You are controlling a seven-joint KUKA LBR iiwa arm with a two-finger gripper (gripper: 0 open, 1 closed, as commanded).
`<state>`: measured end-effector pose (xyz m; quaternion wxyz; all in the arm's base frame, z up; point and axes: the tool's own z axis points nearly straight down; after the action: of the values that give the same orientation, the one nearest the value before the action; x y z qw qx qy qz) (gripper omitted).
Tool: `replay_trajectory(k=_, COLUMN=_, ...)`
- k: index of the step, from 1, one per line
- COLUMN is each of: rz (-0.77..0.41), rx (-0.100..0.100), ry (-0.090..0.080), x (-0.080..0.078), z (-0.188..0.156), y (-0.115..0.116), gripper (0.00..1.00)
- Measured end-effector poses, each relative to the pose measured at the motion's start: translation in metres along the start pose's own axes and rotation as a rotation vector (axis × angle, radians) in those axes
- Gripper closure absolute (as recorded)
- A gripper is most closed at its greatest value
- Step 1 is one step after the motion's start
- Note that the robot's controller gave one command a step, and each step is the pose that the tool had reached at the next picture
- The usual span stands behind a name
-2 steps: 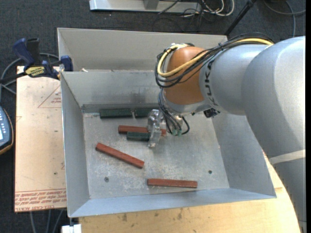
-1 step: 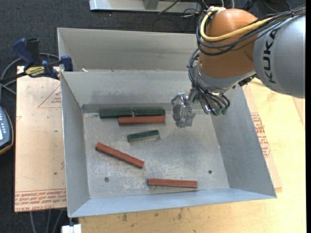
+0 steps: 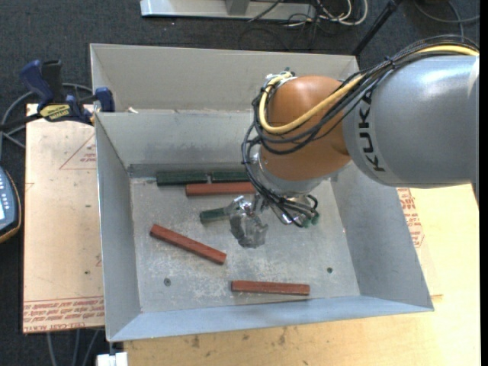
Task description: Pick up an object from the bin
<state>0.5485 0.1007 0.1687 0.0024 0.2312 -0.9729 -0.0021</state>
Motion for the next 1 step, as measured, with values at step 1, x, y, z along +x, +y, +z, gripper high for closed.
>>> replay_trajectory(k=1, rz=0.006, rx=0.004, ry=-0.005, x=-0.0006, z=-0.0022, y=-0.0036, gripper=0.0)
